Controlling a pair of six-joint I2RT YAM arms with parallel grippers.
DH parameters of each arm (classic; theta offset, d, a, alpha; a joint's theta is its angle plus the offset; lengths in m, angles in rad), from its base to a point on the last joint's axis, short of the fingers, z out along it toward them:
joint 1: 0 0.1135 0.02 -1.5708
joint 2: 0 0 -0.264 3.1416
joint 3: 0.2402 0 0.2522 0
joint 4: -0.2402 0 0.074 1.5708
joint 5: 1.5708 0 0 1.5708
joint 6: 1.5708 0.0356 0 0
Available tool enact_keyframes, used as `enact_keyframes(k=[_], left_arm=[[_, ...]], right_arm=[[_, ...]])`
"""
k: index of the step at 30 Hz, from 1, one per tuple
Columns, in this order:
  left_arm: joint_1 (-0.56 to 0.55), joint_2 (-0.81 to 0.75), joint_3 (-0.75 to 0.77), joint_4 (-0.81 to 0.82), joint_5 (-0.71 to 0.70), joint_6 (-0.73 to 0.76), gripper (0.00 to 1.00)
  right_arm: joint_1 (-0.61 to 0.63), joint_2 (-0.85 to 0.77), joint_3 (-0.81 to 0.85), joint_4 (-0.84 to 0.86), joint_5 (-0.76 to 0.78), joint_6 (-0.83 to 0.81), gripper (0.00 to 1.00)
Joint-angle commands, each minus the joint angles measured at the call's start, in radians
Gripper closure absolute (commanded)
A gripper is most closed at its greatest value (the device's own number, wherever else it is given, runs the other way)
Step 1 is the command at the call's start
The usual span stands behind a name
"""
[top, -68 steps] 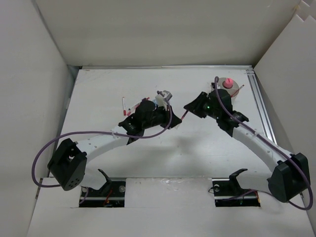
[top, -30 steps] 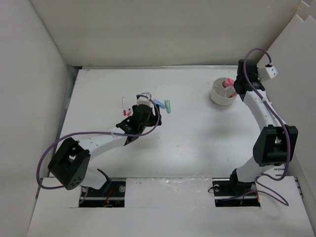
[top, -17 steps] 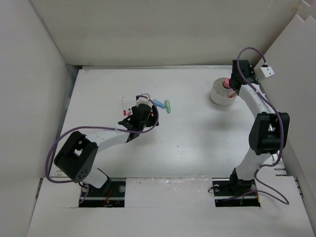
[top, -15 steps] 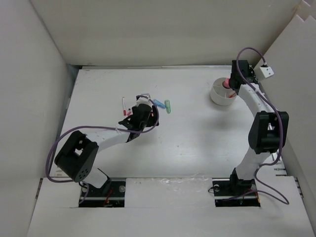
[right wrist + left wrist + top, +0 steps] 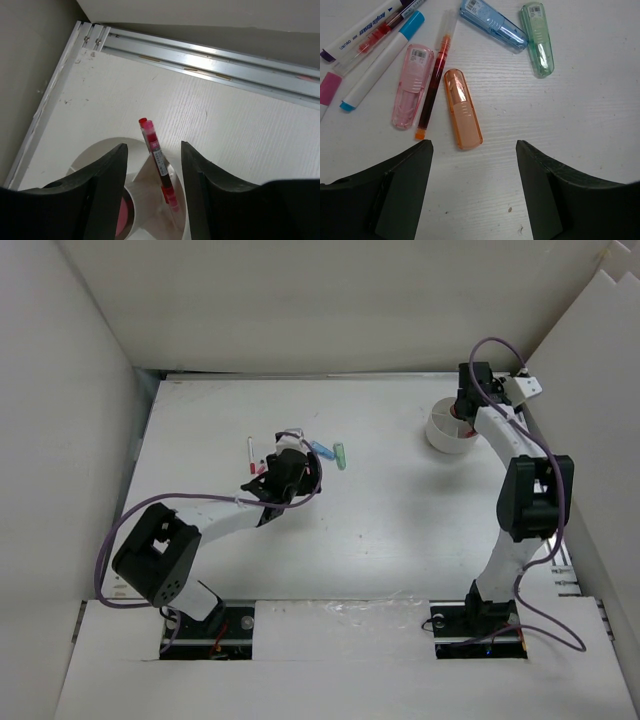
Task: Sort the stationery into containers
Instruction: Place the pen in the storage box, then pick up the pen from the center of the board.
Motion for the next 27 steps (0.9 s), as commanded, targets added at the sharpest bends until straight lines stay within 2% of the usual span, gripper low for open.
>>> enact_keyframes(k=[1,5,9,11,12,14,15,22,27], left_arm=[[0.001,-0.011,0.044,-0.006,-0.037,0.009,0.36],[0.001,-0.011,0.056,-0.029,-0.083,0.009,0.37],[0.019,0.021,0.075,-0.052,-0.095,0.0,0.49],[0.032,0.045,0.075,-0.062,-0.095,0.0,0.6],[0.042,0.045,0.075,-0.062,-0.095,0.0,0.63],[0.055,0.07,0.066,-0.052,-0.054,0.0,0.67],[0.067,0.07,0.066,-0.052,-0.043,0.009,0.71],[0.087,0.117,0.075,-0.071,-0.02,0.018,0.73],[0.087,0.162,0.119,-0.08,0.0,0.029,0.71]], right_arm=[[0.01,-0.076,0.015,0.009,-0.04,0.017,0.47],[0.01,-0.212,-0.052,0.049,-0.103,0.017,0.38],[0.051,-0.359,-0.169,0.097,-0.173,0.017,0.38],[0.092,-0.419,-0.229,0.115,-0.209,0.026,0.51],[0.108,-0.476,-0.294,0.149,-0.227,0.026,0.76],[0.151,-0.525,-0.353,0.173,-0.291,0.026,0.95],[0.166,-0.547,-0.406,0.198,-0.313,0.026,1.0],[0.266,-0.657,-0.56,0.262,-0.403,0.006,1.0],[0.308,-0.648,-0.571,0.262,-0.424,-0.013,0.84]])
